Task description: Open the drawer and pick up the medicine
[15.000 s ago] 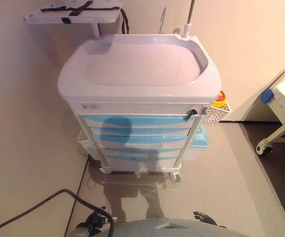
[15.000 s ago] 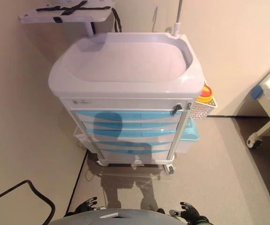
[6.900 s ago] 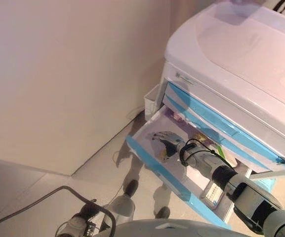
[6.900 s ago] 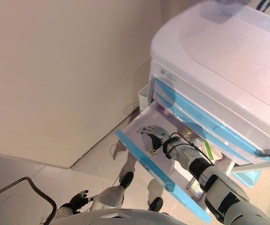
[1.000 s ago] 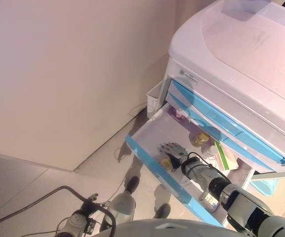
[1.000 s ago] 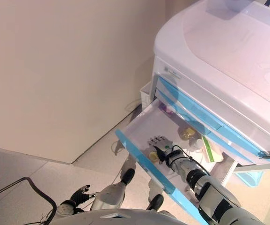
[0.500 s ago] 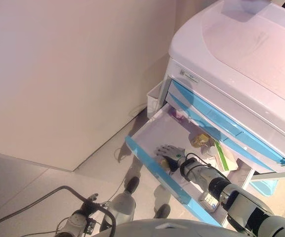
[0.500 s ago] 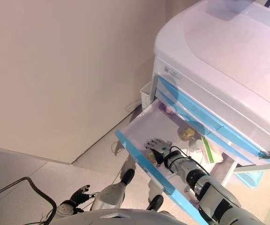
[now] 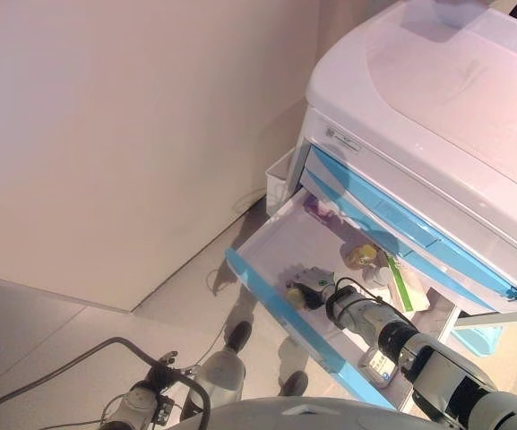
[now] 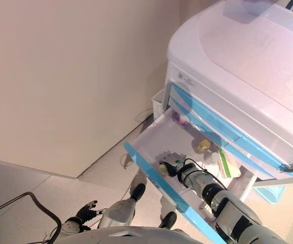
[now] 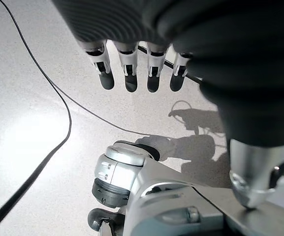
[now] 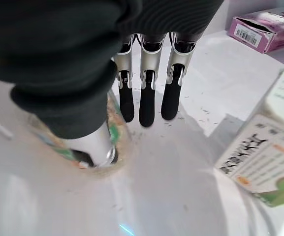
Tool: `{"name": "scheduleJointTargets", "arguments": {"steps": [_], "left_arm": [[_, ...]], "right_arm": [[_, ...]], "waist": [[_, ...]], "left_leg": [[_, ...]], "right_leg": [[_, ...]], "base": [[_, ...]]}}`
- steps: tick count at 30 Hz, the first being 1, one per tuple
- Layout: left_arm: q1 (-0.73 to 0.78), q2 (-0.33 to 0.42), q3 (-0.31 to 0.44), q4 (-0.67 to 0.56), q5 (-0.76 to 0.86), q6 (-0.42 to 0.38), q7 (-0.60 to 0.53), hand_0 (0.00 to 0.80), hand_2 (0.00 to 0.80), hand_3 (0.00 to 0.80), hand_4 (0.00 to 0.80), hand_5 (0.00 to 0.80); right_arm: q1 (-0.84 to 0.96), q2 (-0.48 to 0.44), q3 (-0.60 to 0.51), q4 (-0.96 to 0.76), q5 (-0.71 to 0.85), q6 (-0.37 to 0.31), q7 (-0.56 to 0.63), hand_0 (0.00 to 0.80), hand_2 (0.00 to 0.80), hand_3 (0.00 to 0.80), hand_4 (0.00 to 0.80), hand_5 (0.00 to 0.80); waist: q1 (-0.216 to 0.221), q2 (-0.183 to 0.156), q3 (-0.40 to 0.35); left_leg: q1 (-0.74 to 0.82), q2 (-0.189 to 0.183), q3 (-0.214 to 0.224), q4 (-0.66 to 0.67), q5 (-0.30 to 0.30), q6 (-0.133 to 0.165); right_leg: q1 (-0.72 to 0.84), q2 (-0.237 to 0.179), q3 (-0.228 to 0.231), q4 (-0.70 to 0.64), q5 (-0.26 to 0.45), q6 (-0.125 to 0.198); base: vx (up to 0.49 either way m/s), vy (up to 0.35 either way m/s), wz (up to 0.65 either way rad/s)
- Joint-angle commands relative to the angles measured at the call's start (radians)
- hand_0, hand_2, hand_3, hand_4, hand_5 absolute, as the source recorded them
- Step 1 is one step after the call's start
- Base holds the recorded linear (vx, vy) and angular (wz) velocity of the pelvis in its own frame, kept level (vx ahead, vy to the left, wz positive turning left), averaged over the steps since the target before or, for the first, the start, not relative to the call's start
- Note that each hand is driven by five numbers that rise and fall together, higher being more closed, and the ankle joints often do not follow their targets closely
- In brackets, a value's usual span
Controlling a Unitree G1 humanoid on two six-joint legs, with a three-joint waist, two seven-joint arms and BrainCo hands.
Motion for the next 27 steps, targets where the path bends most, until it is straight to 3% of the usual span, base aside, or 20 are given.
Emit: {"name": "scheduleJointTargets", "arguments": {"steps": [1, 13, 14, 15, 16, 17, 27], "left_arm": [[-0.004, 0.002, -0.046, 0.038, 0.026, -0.019, -0.005, 0.0, 0.0, 0.0, 0.0, 0.0], [-0.003, -0.002, -0.049, 0.036, 0.025, -0.019, 0.0, 0.0, 0.0, 0.0, 0.0, 0.0], [-0.001, -0.002, -0.046, 0.035, 0.029, -0.017, -0.001, 0.0, 0.0, 0.0, 0.0, 0.0], [-0.002, -0.001, -0.045, 0.035, 0.029, -0.016, -0.003, 0.0, 0.0, 0.0, 0.0, 0.0], [-0.002, -0.001, -0.045, 0.034, 0.029, -0.016, -0.003, 0.0, 0.0, 0.0, 0.0, 0.0], [-0.001, 0.0, -0.044, 0.034, 0.028, -0.016, -0.004, 0.0, 0.0, 0.0, 0.0, 0.0], [-0.007, 0.003, -0.048, 0.037, 0.031, -0.016, -0.006, 0.0, 0.0, 0.0, 0.0, 0.0]], "right_arm": [[0.003, -0.016, 0.052, -0.088, 0.003, -0.021, -0.02, 0.8, 0.8, 0.8, 0.8, 0.8], [0.005, -0.014, 0.052, -0.082, 0.0, -0.023, -0.025, 0.8, 0.8, 0.8, 0.8, 0.8], [0.007, -0.015, 0.052, -0.085, 0.001, -0.021, -0.021, 0.631, 0.631, 0.631, 0.631, 0.631], [0.005, -0.015, 0.051, -0.084, -0.002, -0.021, -0.015, 0.097, 0.097, 0.097, 0.097, 0.097], [0.005, -0.015, 0.051, -0.084, -0.002, -0.021, -0.015, 0.097, 0.097, 0.097, 0.097, 0.097], [0.007, -0.016, 0.053, -0.086, -0.002, -0.014, -0.006, 0.0, 0.0, 0.0, 0.0, 0.0], [0.004, -0.008, 0.062, -0.063, -0.003, -0.006, 0.013, 0.0, 0.0, 0.0, 0.0, 0.0]], "waist": [[0.018, -0.009, -0.006], [0.018, -0.007, -0.009], [0.018, -0.008, -0.01], [0.018, -0.008, -0.01], [0.018, -0.008, -0.01], [0.018, -0.008, -0.01], [0.024, -0.01, -0.009]], "left_leg": [[-0.002, -0.036, 0.004, 0.017, -0.051, 0.02], [0.001, -0.037, 0.005, 0.017, -0.053, 0.021], [0.001, -0.037, 0.006, 0.017, -0.053, 0.022], [0.001, -0.037, 0.006, 0.017, -0.053, 0.021], [0.001, -0.037, 0.006, 0.017, -0.053, 0.021], [0.002, -0.037, 0.006, 0.017, -0.053, 0.022], [0.002, -0.038, 0.001, 0.017, -0.052, 0.023]], "right_leg": [[-0.007, -0.023, -0.002, 0.103, -0.044, 0.013], [-0.005, -0.025, -0.003, 0.103, -0.045, 0.014], [-0.004, -0.025, -0.003, 0.103, -0.045, 0.014], [-0.004, -0.026, -0.003, 0.103, -0.045, 0.014], [-0.004, -0.026, -0.003, 0.103, -0.045, 0.014], [-0.004, -0.026, -0.002, 0.104, -0.045, 0.014], [-0.002, -0.026, -0.006, 0.104, -0.046, 0.013]], "base": [[0.0, 0.0, 0.0], [0.0, 0.0, 0.0], [0.0, 0.0, 0.0], [0.0, 0.0, 0.0], [0.0, 0.0, 0.0], [0.0, 0.0, 0.0], [0.0, 0.0, 0.0]]}}
